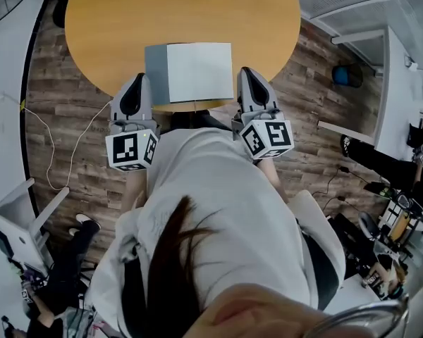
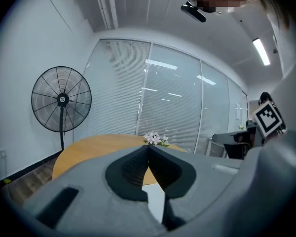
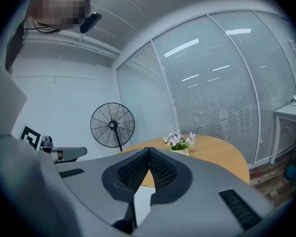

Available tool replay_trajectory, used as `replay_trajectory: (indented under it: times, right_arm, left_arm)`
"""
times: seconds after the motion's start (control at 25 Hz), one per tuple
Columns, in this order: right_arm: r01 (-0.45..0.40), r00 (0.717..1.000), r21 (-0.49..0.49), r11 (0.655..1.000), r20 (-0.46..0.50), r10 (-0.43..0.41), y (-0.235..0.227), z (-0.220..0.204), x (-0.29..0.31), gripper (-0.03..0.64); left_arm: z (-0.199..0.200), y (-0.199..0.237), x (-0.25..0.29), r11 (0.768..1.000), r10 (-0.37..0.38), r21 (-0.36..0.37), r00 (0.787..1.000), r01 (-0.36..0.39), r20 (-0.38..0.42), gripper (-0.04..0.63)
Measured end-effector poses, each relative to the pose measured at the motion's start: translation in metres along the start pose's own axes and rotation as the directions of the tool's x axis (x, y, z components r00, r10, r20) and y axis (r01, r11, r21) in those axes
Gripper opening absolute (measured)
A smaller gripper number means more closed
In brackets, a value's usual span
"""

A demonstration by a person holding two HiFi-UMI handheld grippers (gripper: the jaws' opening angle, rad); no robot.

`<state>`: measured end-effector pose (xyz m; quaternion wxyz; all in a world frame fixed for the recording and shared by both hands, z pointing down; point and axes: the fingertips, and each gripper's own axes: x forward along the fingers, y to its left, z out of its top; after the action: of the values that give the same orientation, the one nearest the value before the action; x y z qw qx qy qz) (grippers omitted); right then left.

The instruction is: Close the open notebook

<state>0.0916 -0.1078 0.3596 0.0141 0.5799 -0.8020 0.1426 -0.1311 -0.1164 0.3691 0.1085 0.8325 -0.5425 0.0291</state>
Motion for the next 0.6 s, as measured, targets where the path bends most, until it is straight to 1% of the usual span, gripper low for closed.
replay_trajectory:
  times: [0.2, 0.36, 0.6]
  right_arm:
    - [-0.026, 1.000, 0.008, 1.000, -0.005, 0.026, -0.013, 0.008, 0.013, 0.003]
    - [-0.041, 0.999, -0.014, 0.999, -0.035, 0.040, -0.020, 0.006, 0.021, 0.003]
    - [-0.070, 0.997, -0.026, 0.997, -0.034, 0.069, -0.018, 0.007, 0.027, 0.003]
  left_arm:
    - [0.004, -0.002, 0.009, 1.000, 0.023, -0.010, 1.000, -0.023, 0.013, 0.011]
    - [0.007, -0.003, 0.019, 0.999, 0.045, -0.032, 0.999, -0.044, 0.021, 0.011]
    - [0.013, 0.000, 0.027, 0.999, 0.053, -0.006, 0.998, -0.053, 0.029, 0.011]
